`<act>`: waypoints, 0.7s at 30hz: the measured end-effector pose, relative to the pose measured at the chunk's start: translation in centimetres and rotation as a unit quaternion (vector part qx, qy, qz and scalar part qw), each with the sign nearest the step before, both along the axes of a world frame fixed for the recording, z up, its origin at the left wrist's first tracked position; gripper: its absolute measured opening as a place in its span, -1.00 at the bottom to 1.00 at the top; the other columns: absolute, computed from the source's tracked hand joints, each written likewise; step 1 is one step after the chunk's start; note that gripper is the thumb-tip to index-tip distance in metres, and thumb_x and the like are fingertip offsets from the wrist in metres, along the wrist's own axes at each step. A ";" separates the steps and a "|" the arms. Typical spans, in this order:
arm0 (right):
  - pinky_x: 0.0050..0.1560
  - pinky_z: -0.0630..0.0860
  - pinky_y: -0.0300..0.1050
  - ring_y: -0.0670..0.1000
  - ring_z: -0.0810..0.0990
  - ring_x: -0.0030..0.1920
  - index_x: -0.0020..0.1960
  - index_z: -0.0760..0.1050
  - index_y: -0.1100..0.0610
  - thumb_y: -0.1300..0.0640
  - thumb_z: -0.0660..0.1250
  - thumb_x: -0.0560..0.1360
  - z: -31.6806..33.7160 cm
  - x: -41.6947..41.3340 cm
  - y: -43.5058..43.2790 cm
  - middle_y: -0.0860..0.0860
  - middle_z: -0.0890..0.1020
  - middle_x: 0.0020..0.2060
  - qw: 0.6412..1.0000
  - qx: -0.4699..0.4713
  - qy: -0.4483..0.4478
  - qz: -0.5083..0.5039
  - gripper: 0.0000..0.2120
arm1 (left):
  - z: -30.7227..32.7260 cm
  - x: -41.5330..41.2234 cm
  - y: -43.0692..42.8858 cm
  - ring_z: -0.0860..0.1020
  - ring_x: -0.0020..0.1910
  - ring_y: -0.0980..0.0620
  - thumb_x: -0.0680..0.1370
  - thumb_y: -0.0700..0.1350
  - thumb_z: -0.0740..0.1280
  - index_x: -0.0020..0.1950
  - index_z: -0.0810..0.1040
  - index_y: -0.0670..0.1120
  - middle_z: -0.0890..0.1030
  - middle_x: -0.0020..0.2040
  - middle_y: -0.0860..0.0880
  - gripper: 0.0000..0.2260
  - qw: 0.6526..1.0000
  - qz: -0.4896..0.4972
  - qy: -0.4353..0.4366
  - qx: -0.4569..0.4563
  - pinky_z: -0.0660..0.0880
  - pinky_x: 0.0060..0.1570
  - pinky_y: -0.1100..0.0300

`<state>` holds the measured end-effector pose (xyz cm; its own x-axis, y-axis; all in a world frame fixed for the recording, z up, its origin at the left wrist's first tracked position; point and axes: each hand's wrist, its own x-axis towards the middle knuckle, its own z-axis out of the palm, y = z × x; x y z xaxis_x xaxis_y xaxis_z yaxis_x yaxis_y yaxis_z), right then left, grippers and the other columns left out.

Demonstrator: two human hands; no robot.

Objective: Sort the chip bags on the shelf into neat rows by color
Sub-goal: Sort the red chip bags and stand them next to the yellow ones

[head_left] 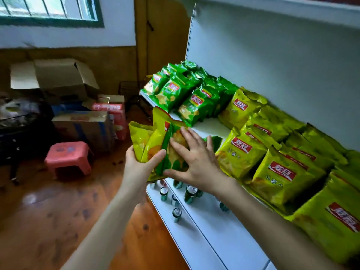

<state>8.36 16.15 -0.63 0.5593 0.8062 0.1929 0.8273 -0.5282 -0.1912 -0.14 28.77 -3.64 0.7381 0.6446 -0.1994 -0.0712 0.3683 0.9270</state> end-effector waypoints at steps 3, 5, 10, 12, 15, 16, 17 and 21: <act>0.40 -0.25 0.20 0.01 -0.08 0.50 0.46 0.20 -0.05 -0.34 0.23 0.27 0.3 0.8 2.5 0.03 0.05 0.51 0.999 0.039 0.037 0.010 -0.18 | -0.7 1.4 3.2 0.61 0.05 -0.13 0.29 -0.16 0.52 0.28 0.38 -0.11 0.60 0.12 -0.16 -0.39 1.000 -0.007 0.003 0.014 0.55 0.05 -0.15; 0.43 -0.19 0.05 -0.06 -0.04 0.49 0.45 0.21 -0.05 -0.29 0.29 0.26 0.7 1.7 3.4 0.00 0.08 0.50 0.992 0.086 0.097 0.008 -0.19 | -1.0 2.3 5.0 0.61 0.05 -0.13 0.35 -0.24 0.49 0.28 0.38 -0.14 0.60 0.11 -0.17 -0.46 1.000 -0.002 0.000 0.027 0.56 0.04 -0.11; 0.33 0.10 -0.26 -0.05 0.19 0.43 0.46 0.18 0.01 -0.09 0.47 0.34 2.3 6.9 3.2 -0.03 0.25 0.44 0.977 0.093 0.174 -0.083 -0.20 | -1.0 5.3 8.5 0.62 -0.03 -0.01 0.38 -0.28 0.47 0.31 0.36 -0.14 0.60 0.06 -0.10 -0.46 0.999 -0.009 -0.018 0.029 0.58 -0.19 0.16; 0.22 0.28 -0.27 -0.06 0.37 0.32 0.42 0.25 0.04 0.00 0.49 0.33 2.8 9.3 3.2 -0.01 0.43 0.32 0.968 0.063 0.225 -0.095 -0.26 | -0.8 6.7 9.4 0.63 -0.07 0.03 0.38 -0.28 0.47 0.32 0.35 -0.14 0.60 0.05 -0.08 -0.45 0.999 -0.016 -0.022 0.035 0.58 -0.24 0.22; -0.04 0.40 -0.41 -0.09 0.49 0.11 0.26 0.45 0.08 0.10 0.51 0.32 3.0 12.1 3.7 0.03 0.56 0.11 0.957 0.048 0.273 -0.082 -0.46 | -0.7 8.9 10.4 0.62 -0.11 0.06 0.38 -0.29 0.47 0.33 0.36 -0.17 0.60 0.05 -0.09 -0.44 0.999 -0.022 -0.022 0.042 0.56 -0.31 0.29; -0.09 0.40 -0.43 -0.09 0.50 0.07 0.21 0.48 0.07 0.10 0.51 0.32 3.1 12.8 4.0 0.03 0.57 0.07 0.955 0.047 0.281 -0.079 -0.51 | -0.4 9.7 10.7 0.62 -0.10 0.06 0.38 -0.29 0.47 0.34 0.35 -0.17 0.59 0.05 -0.09 -0.43 0.998 -0.023 -0.021 0.046 0.56 -0.31 0.29; -0.09 0.40 -0.42 -0.09 0.50 0.06 0.19 0.48 0.06 0.09 0.51 0.31 3.2 13.5 4.3 0.03 0.57 0.04 0.953 0.046 0.290 -0.075 -0.52 | -0.2 10.5 11.1 0.62 -0.08 0.03 0.37 -0.29 0.47 0.34 0.35 -0.17 0.59 0.06 -0.09 -0.42 0.998 -0.024 -0.022 0.049 0.58 -0.27 0.26; -0.08 0.46 -0.45 -0.25 0.50 0.02 0.12 0.44 -0.01 0.07 0.48 0.35 4.4 15.7 5.7 -0.14 0.54 -0.02 0.934 0.034 0.352 -0.053 -0.61 | 0.2 13.1 13.2 0.61 0.06 -0.10 0.26 -0.20 0.51 0.32 0.36 -0.12 0.59 0.12 -0.14 -0.34 0.997 -0.034 -0.037 0.058 0.57 0.00 -0.02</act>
